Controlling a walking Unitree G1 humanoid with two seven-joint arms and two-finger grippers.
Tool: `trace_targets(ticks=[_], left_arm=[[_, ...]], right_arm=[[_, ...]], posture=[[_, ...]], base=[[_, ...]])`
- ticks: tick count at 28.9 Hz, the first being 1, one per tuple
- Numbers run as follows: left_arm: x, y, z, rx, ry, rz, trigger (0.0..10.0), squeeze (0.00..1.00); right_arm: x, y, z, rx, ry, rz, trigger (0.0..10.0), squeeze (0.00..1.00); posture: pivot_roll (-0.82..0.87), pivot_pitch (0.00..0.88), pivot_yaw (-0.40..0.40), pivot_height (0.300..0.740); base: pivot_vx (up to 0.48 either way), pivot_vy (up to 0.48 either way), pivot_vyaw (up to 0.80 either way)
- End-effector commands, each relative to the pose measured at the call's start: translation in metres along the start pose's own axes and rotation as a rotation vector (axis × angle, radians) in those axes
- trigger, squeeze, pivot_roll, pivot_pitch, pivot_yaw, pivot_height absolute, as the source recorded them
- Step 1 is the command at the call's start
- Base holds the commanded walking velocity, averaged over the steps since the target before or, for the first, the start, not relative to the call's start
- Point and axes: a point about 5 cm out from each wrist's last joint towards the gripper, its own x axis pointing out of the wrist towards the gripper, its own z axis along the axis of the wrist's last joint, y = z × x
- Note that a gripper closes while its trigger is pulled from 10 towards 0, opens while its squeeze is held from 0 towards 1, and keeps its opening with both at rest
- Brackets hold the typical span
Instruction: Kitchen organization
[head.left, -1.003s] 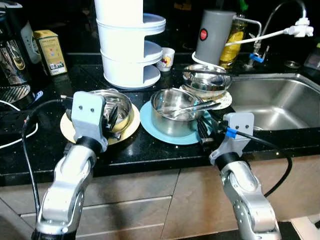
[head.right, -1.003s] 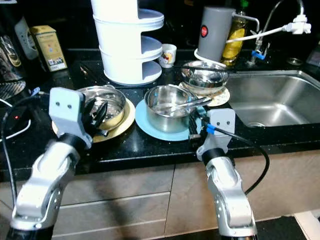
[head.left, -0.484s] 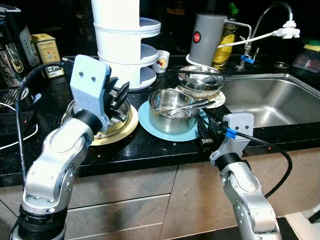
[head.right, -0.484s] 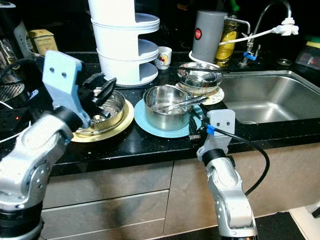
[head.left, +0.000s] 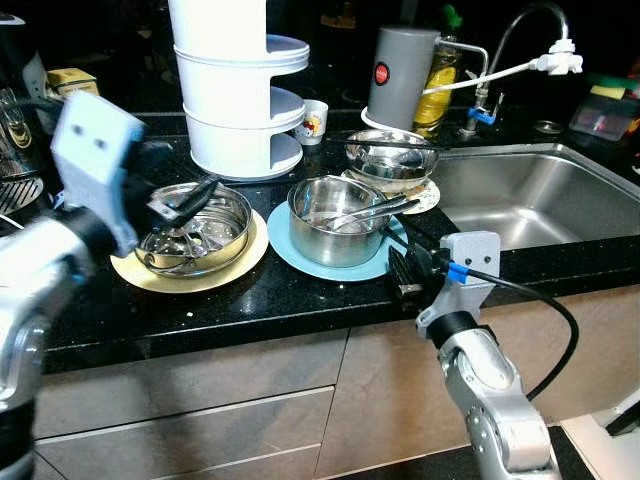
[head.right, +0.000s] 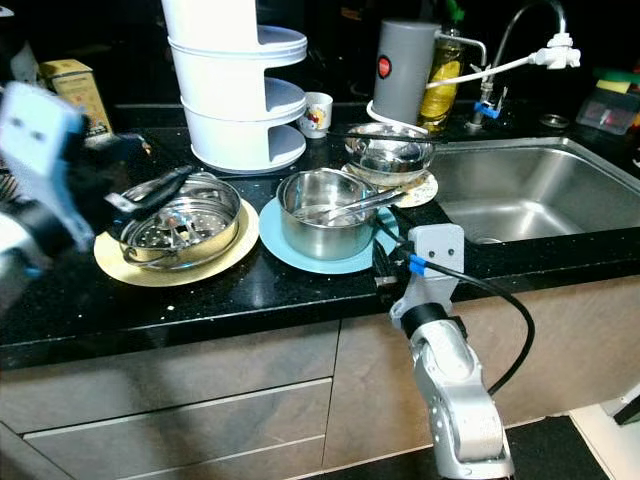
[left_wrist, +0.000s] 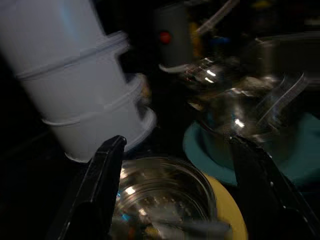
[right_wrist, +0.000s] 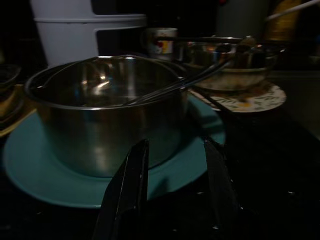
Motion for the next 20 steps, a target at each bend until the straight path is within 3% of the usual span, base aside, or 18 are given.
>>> trace_targets(ticks=[1, 5, 6, 8, 15, 19, 20], left_arm=[[-0.01, -0.001, -0.005, 0.058, 0.025, -0.071, 10.0, 0.0], [-0.021, -0.001, -0.013, 0.083, 0.092, -0.156, 10.0, 0.0], [-0.03, -0.003, -0.021, 0.08, 0.164, -0.249, 10.0, 0.0], [-0.033, -0.005, -0.023, 0.08, 0.191, -0.279, 10.0, 0.0], [-0.028, -0.021, -0.034, 0.141, 0.199, -0.334, 10.0, 0.0], [-0.02, -0.023, -0.042, 0.268, 0.216, -0.305, 10.0, 0.0], [-0.016, -0.026, -0.043, 0.343, 0.207, -0.309, 10.0, 0.0]], right_arm=[[-0.003, 0.001, 0.0, 0.02, 0.0, 0.007, 10.0, 0.0], [-0.003, 0.002, 0.0, 0.023, 0.001, 0.014, 10.0, 0.0], [-0.003, 0.003, -0.001, 0.024, 0.004, 0.018, 10.0, 0.0], [-0.003, 0.003, -0.001, 0.025, 0.005, 0.019, 10.0, 0.0], [-0.002, 0.007, -0.003, 0.033, 0.01, 0.032, 10.0, 0.0], [-0.002, 0.008, -0.003, 0.032, 0.009, 0.033, 10.0, 0.0], [-0.002, 0.008, -0.003, 0.03, 0.008, 0.03, 10.0, 0.0]], posture=[[-0.02, 0.083, -0.065, 0.74], [-0.02, 0.087, -0.065, 0.74], [-0.01, 0.091, -0.066, 0.74], [-0.01, 0.091, -0.067, 0.74], [-0.01, 0.101, -0.069, 0.74], [-0.01, 0.105, -0.064, 0.74], [-0.01, 0.105, -0.06, 0.74]], base=[[0.0, 0.0, 0.0], [0.0, 0.0, 0.0], [0.0, 0.0, 0.0], [0.0, 0.0, 0.0], [0.0, 0.0, 0.0], [0.0, 0.0, 0.0], [0.0, 0.0, 0.0]])
